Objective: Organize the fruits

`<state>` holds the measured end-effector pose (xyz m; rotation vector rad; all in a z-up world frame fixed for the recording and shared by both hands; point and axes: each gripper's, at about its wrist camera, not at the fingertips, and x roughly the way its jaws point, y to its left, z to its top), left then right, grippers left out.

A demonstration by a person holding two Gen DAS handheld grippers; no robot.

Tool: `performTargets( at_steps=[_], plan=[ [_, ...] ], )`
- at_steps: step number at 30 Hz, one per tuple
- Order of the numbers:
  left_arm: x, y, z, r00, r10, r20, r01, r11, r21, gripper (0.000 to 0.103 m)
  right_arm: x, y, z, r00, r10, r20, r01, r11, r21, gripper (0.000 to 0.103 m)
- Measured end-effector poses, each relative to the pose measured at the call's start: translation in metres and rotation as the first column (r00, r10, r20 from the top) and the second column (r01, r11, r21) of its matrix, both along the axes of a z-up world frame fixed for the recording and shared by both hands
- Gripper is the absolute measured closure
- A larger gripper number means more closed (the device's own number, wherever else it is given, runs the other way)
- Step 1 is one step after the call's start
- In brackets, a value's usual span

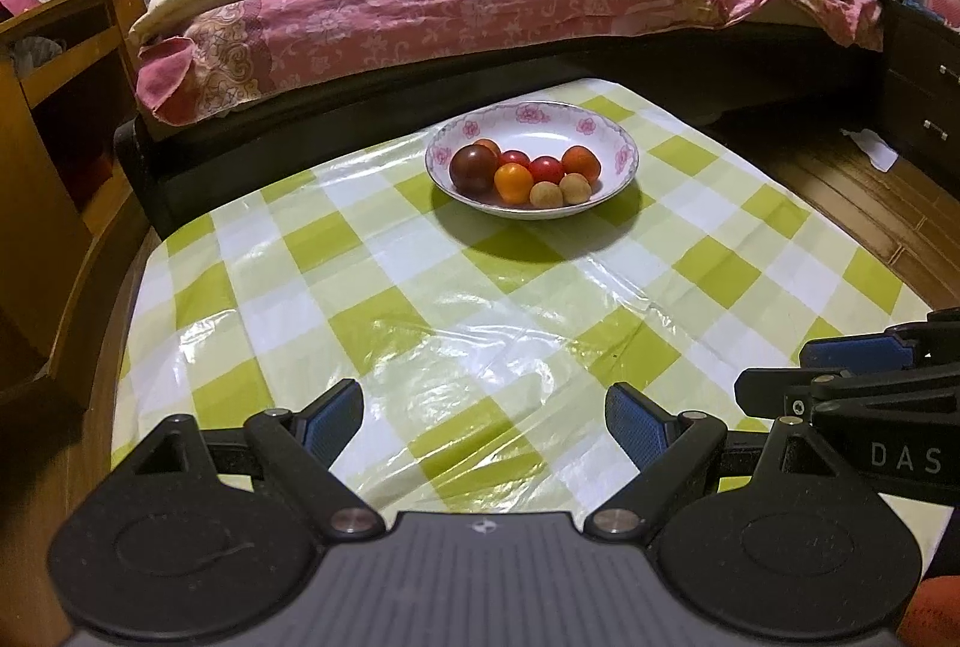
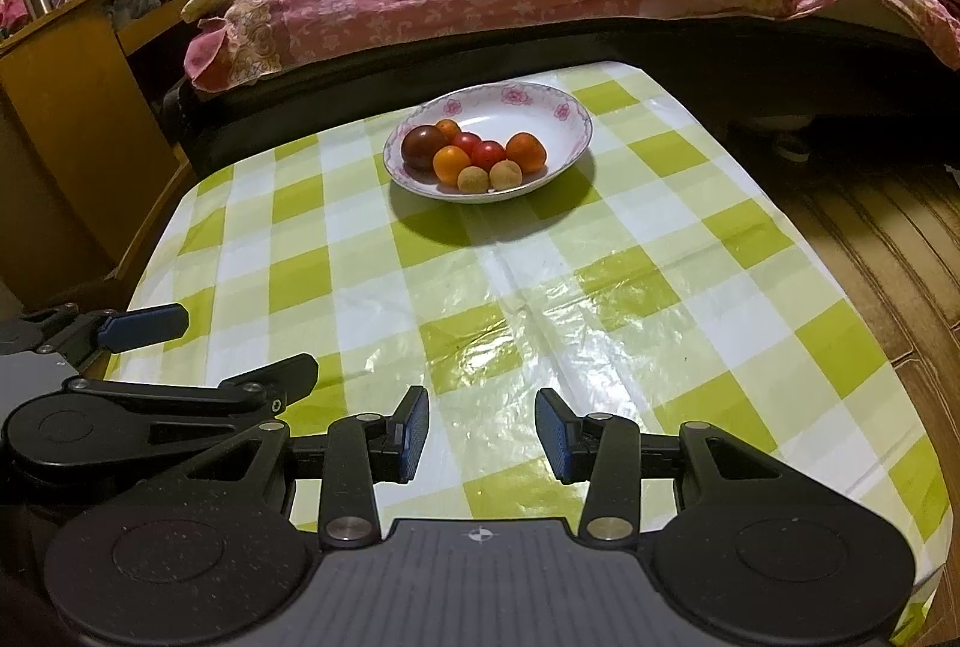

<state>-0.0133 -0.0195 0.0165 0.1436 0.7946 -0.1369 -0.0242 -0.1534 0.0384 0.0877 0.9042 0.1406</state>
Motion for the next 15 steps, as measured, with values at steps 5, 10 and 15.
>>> performTargets(
  at_steps=[5, 10, 15],
  plan=[
    [-0.0024, 0.0003, -0.0006, 1.000, 0.003, -0.002, -0.003, 1.000, 0.004, 0.008, -0.0025, 0.0010, -0.0005, 1.000, 0.004, -0.005, -0.004, 1.000, -0.003, 0.065],
    [-0.0049, 0.0007, -0.0009, 1.000, 0.003, 0.005, -0.003, 1.000, 0.009, 0.008, -0.0039, 0.0021, -0.0013, 1.000, 0.007, -0.009, -0.007, 1.000, -0.005, 0.065],
    [-0.0061, 0.0010, -0.0010, 1.000, 0.004, 0.006, -0.004, 1.000, 0.011, 0.009, -0.0040, 0.0021, -0.0022, 1.000, 0.010, -0.012, -0.010, 1.000, -0.004, 0.065]
  ],
)
